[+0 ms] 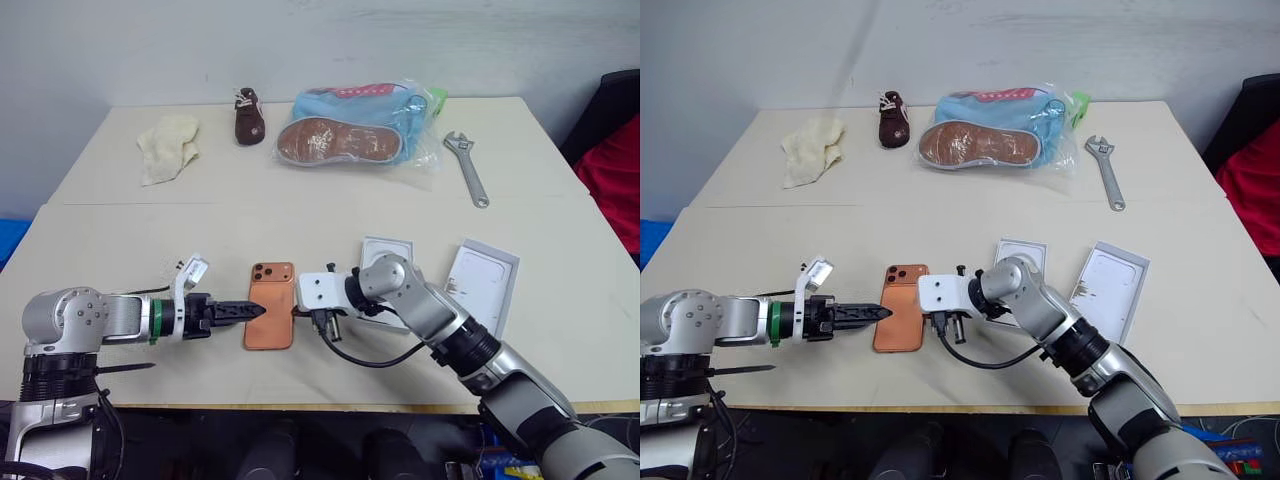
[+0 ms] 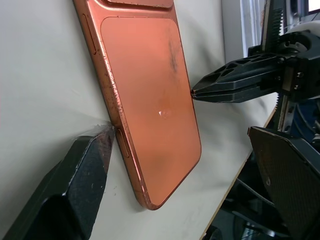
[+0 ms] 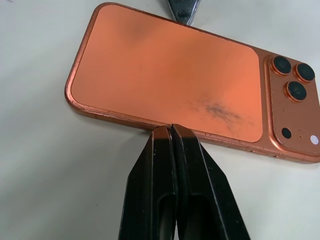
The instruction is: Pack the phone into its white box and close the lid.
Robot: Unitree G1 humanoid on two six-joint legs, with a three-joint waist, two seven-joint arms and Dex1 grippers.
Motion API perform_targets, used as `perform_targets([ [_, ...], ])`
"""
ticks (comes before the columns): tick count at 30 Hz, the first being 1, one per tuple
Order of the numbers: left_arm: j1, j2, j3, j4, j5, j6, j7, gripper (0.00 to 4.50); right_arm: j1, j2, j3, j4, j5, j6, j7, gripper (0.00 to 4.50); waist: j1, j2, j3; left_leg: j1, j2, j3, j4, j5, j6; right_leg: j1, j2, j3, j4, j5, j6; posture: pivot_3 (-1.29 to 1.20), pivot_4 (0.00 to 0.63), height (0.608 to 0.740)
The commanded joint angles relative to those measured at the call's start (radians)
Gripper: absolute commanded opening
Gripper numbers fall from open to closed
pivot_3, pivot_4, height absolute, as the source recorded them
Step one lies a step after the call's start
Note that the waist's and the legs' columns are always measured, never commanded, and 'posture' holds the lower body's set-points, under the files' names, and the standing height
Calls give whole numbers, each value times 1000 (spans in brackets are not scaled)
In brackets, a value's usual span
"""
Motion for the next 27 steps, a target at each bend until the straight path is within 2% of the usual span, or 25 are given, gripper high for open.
perform_targets([
  [1,46,-16,-112,26,-2,41,48,4500,-4,-5,-7,-22,-16,-22,-7,43,0,0,0,0,0,0,0,0,0,0,0,0,-1,0,0,0,150,740],
  [6,27,52,-130,18,26,41,53,4500,-19,-26,-12,-11,-32,-43,7,43,-4,-2,0,0,0,0,-4,0,-1,-1,0,1,-3,0,1,0,150,740],
  [12,14,86,-149,5,5,41,61,4500,-27,-17,-3,22,-48,-68,9,43,-26,-2,0,0,2,0,-8,1,-3,-3,2,1,-4,0,0,0,150,740],
  [16,25,48,-176,-26,-27,41,102,4500,-22,4,7,35,-50,-68,8,43,-24,-2,0,3,2,0,-10,1,-3,-1,2,1,-4,0,0,0,150,740],
  [21,27,-77,-181,-30,-58,41,165,4500,-19,44,-1,50,-36,-42,11,43,-11,0,-1,8,1,0,-11,1,-2,4,0,1,-6,0,0,0,150,740],
  [24,6,-145,-109,46,-141,41,158,4500,-11,53,-18,40,-23,-17,16,43,-1,2,-3,17,1,-1,-12,0,-1,15,0,0,-11,1,1,0,150,740],
  [27,-7,-159,-59,106,-211,41,152,4500,0,44,-26,30,-29,-18,25,43,3,1,-3,16,0,-2,-12,0,-1,15,0,0,-12,1,2,0,150,740],
])
